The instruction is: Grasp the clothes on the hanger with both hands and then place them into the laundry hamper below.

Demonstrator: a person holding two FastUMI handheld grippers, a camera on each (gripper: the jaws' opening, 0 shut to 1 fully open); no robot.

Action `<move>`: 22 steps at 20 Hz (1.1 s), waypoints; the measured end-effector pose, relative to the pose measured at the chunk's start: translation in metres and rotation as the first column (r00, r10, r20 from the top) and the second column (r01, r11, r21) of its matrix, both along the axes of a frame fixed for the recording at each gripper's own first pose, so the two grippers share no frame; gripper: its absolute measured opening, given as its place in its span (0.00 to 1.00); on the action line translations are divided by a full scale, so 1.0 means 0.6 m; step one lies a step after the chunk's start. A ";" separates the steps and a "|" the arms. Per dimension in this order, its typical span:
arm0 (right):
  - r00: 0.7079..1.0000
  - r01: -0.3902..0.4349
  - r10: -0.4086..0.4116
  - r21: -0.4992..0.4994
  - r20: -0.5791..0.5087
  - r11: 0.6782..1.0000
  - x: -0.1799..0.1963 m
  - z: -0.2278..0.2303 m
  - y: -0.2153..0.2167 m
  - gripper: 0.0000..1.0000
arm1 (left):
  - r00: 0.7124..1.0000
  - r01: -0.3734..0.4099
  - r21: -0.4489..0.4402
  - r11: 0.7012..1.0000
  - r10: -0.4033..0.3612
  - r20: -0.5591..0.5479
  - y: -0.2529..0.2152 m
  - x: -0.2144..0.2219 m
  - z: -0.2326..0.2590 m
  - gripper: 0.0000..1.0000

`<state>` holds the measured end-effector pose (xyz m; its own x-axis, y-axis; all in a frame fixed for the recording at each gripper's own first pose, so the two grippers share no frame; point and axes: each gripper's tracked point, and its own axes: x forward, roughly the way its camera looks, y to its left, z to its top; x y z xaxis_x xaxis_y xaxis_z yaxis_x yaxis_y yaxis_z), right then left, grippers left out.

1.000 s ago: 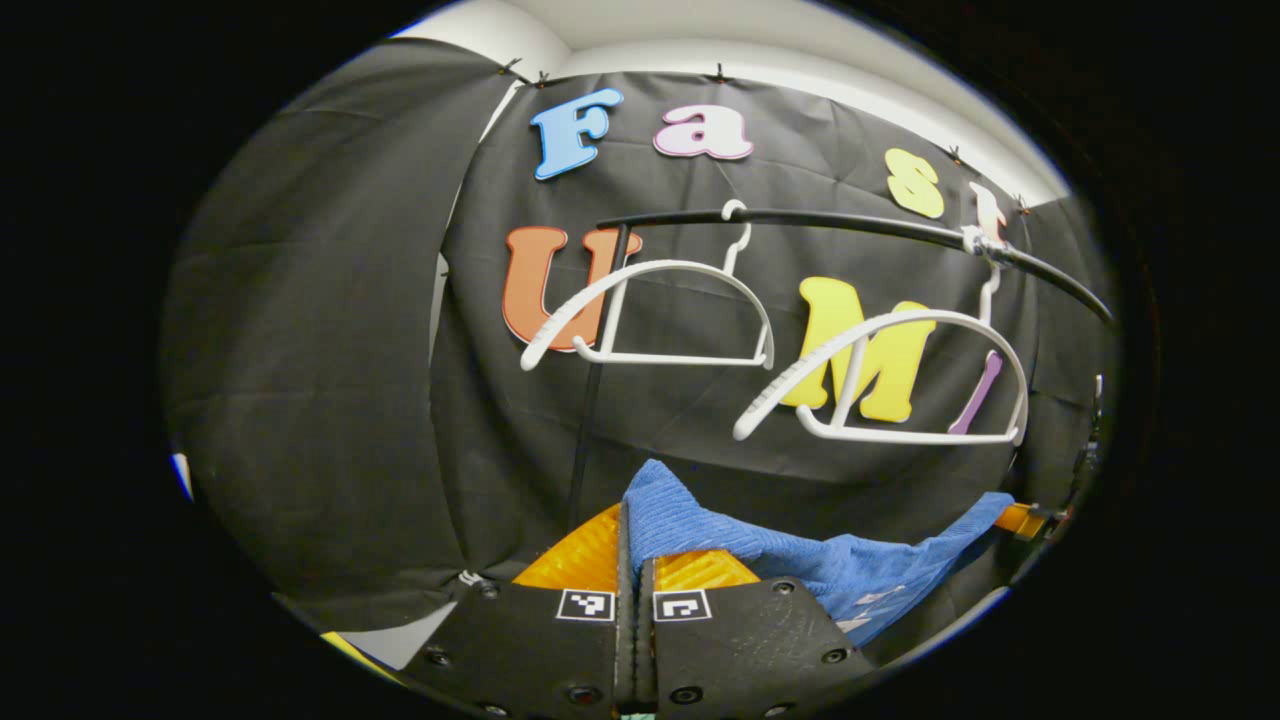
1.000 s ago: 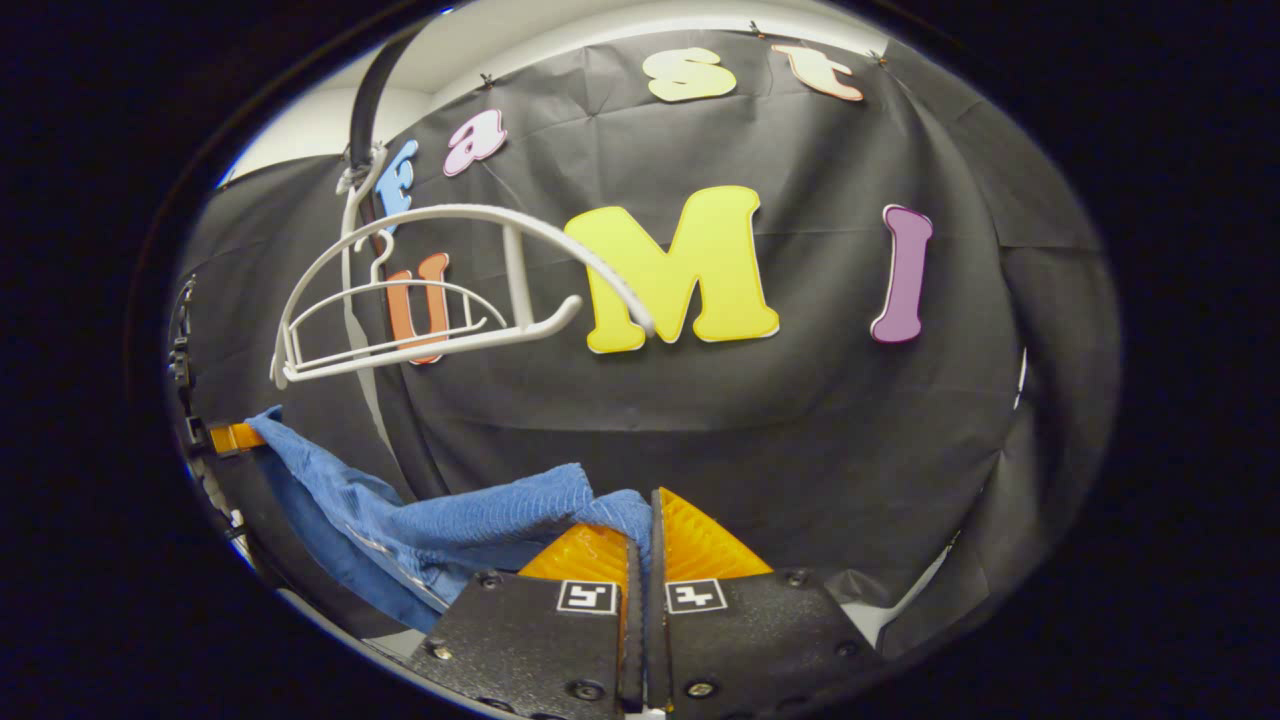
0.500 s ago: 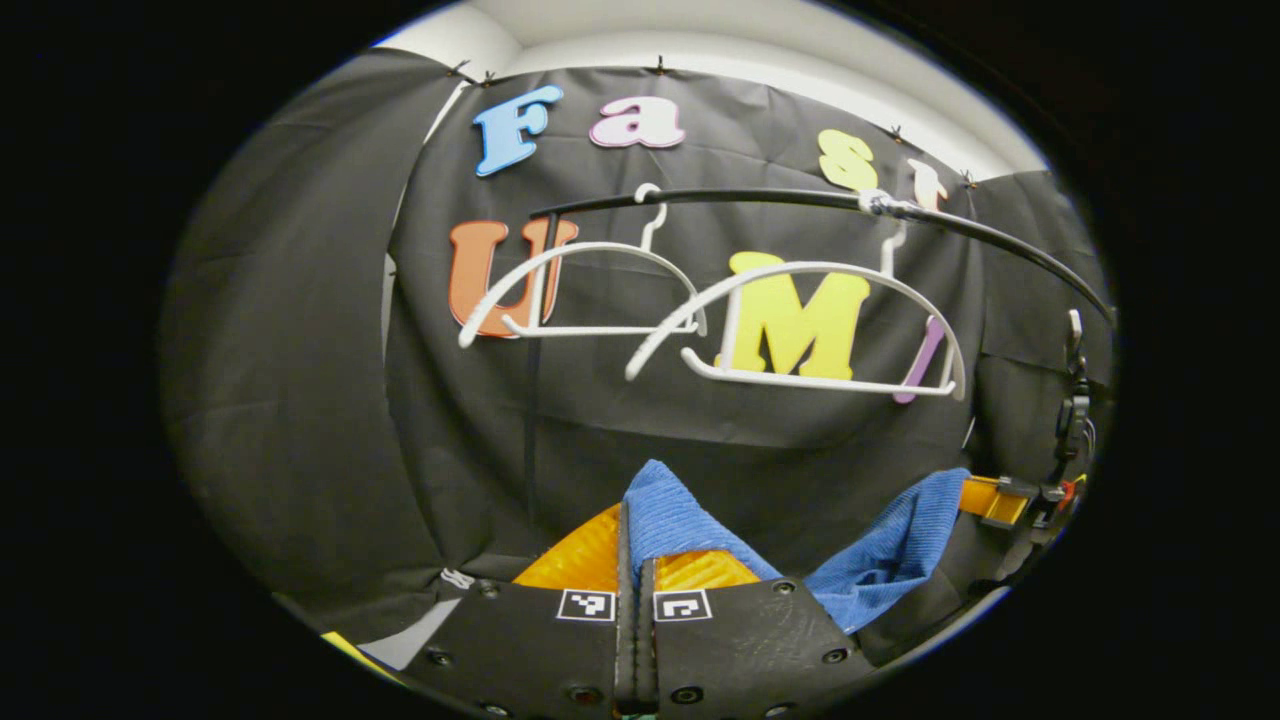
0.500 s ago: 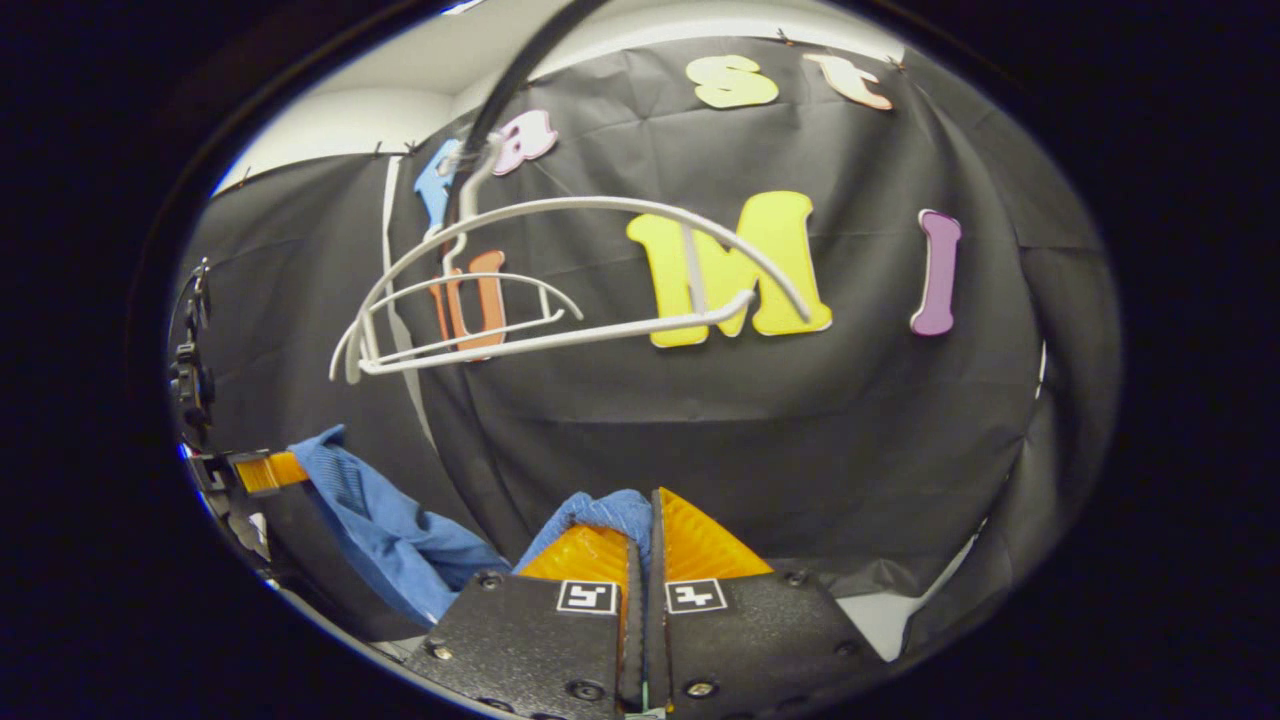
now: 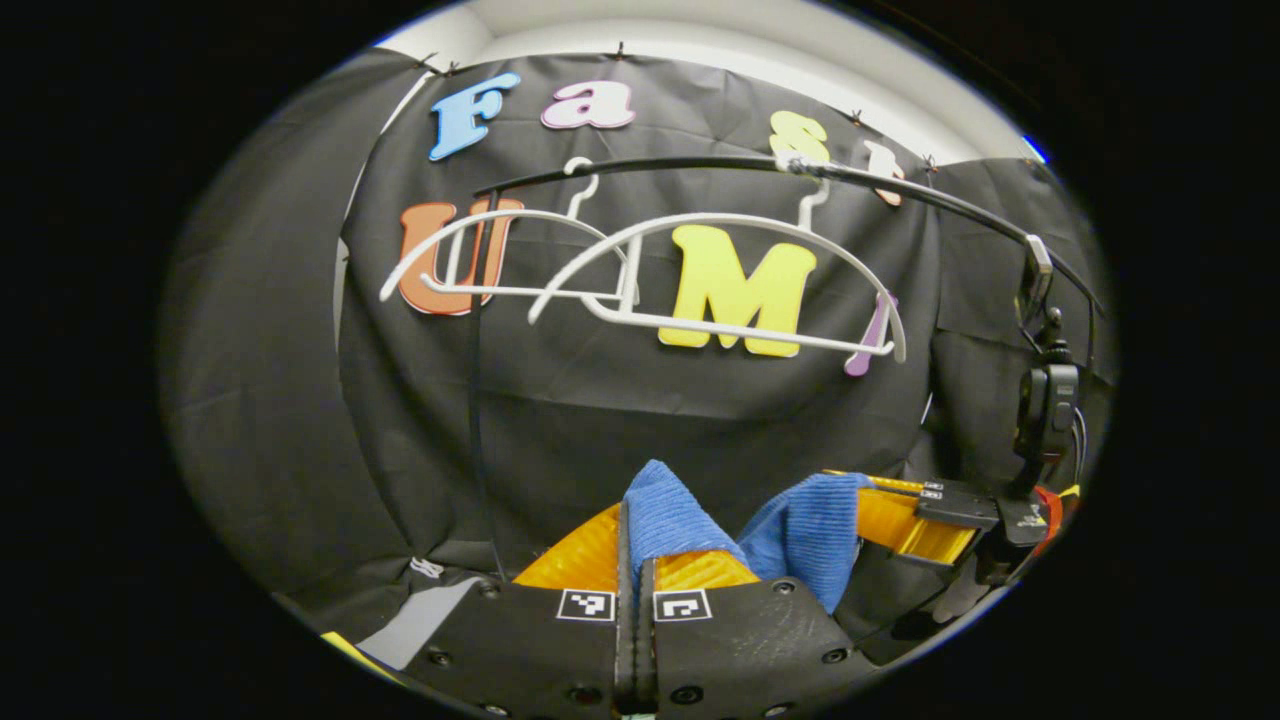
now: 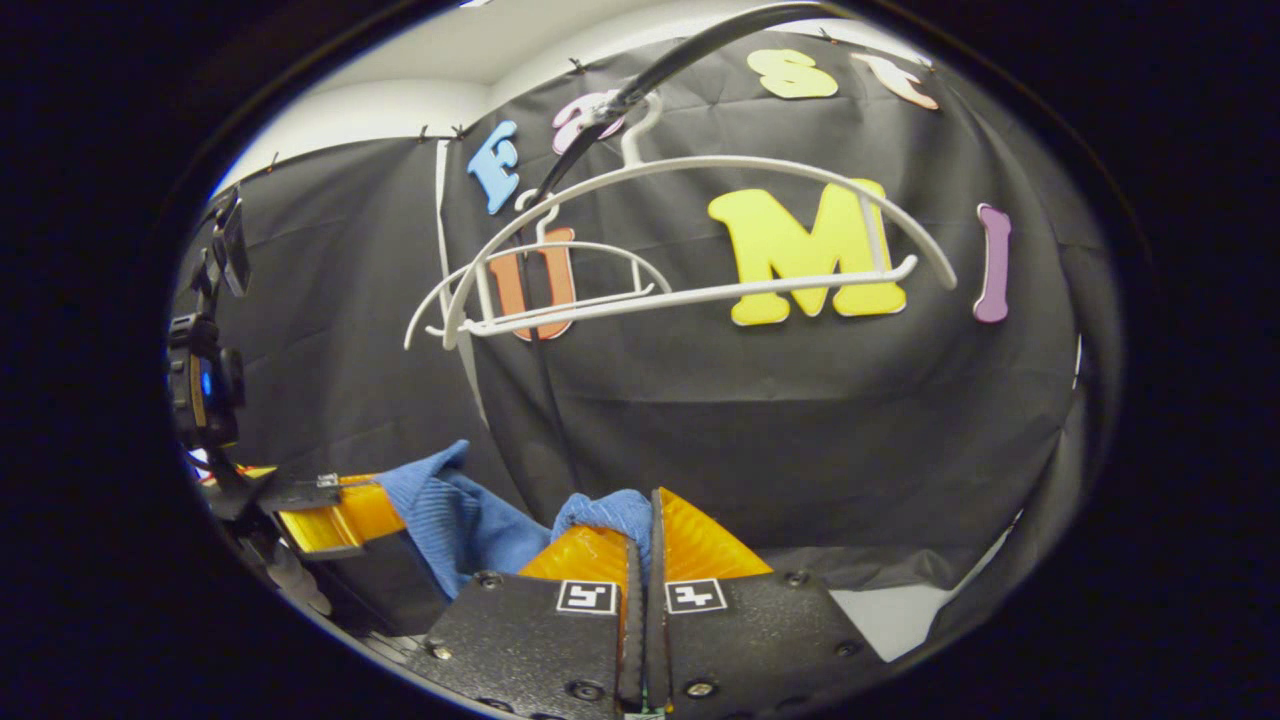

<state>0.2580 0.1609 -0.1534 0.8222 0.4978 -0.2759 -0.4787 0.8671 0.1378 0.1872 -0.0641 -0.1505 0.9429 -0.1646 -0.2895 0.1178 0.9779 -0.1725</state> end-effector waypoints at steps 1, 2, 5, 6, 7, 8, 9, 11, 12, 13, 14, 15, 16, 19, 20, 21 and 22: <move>1.000 -0.013 0.013 0.006 -0.013 1.000 -0.004 -0.010 0.010 0.05 | 1.000 0.006 0.003 1.000 -0.006 -0.007 -0.001 -0.002 -0.009 0.05; 0.999 -0.025 0.025 0.009 -0.026 1.000 -0.007 -0.021 0.017 0.05 | 1.000 0.008 0.001 1.000 -0.008 -0.017 -0.002 -0.007 -0.020 0.00; 0.996 -0.050 0.050 -0.001 -0.074 0.999 -0.019 -0.057 0.027 0.05 | 0.999 0.011 -0.004 1.000 -0.011 -0.048 -0.008 -0.025 -0.057 0.00; 0.994 -0.053 0.053 -0.006 -0.096 0.999 -0.021 -0.073 0.031 0.05 | 0.998 0.012 -0.003 1.000 -0.012 -0.062 -0.009 -0.028 -0.071 0.00; 0.992 -0.058 0.057 -0.014 -0.115 0.998 -0.021 -0.088 0.033 0.05 | 0.997 0.012 -0.004 1.000 -0.012 -0.081 -0.010 -0.031 -0.088 0.00; 0.990 -0.061 0.057 -0.022 -0.131 0.998 -0.022 -0.103 0.032 0.05 | 0.996 0.009 -0.005 1.000 -0.009 -0.094 -0.011 -0.035 -0.106 0.00; 0.987 -0.063 0.058 -0.028 -0.148 0.998 -0.029 -0.119 0.030 0.05 | 0.994 0.005 -0.011 1.000 -0.006 -0.108 -0.013 -0.039 -0.127 0.00; 0.981 -0.064 0.056 -0.038 -0.186 0.997 -0.030 -0.148 0.031 0.05 | 0.990 -0.007 -0.026 1.000 0.003 -0.142 -0.017 -0.045 -0.161 0.00; 0.978 -0.063 0.052 -0.048 -0.204 0.997 -0.029 -0.164 0.029 0.05 | 0.987 -0.014 -0.033 0.999 0.009 -0.161 -0.017 -0.049 -0.177 0.00; 0.974 -0.063 0.049 -0.058 -0.221 0.996 -0.029 -0.180 0.021 0.05 | 0.984 -0.019 -0.040 0.999 0.012 -0.180 -0.015 -0.049 -0.192 0.00; 0.970 -0.064 0.045 -0.070 -0.238 0.996 -0.029 -0.196 0.018 0.05 | 0.980 -0.025 -0.046 0.999 0.015 -0.200 -0.017 -0.050 -0.211 0.00; 0.967 -0.063 0.039 -0.086 -0.252 0.994 -0.028 -0.214 0.021 0.05 | 0.975 -0.032 -0.049 0.998 0.020 -0.220 -0.016 -0.051 -0.232 0.00; 0.963 -0.063 0.033 -0.105 -0.268 0.993 -0.029 -0.234 0.018 0.05 | 0.970 -0.035 -0.050 0.998 0.022 -0.241 -0.018 -0.053 -0.254 0.00; 0.949 -0.074 0.021 -0.157 -0.316 0.985 -0.031 -0.292 -0.003 0.05 | 0.946 -0.042 -0.029 0.999 0.031 -0.322 -0.019 -0.071 -0.327 0.01; 0.943 -0.081 0.018 -0.177 -0.331 0.981 -0.033 -0.312 -0.011 0.05 | 0.938 -0.045 -0.015 0.999 0.037 -0.346 -0.019 -0.072 -0.351 0.01; 0.938 -0.087 0.012 -0.200 -0.347 0.976 -0.036 -0.336 -0.018 0.05 | 0.929 -0.045 -0.010 0.999 0.038 -0.369 -0.021 -0.077 -0.371 0.00; 0.931 -0.092 0.006 -0.220 -0.366 0.971 -0.037 -0.357 -0.023 0.05 | 0.919 -0.044 -0.010 0.999 0.037 -0.391 -0.027 -0.084 -0.386 0.00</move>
<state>0.2356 0.1473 -0.3674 0.6215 0.4222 -0.6599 -0.4767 0.8723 0.1092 0.1365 -0.0801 -0.3822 0.7612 -0.1372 -0.6338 -0.0025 0.9768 -0.2143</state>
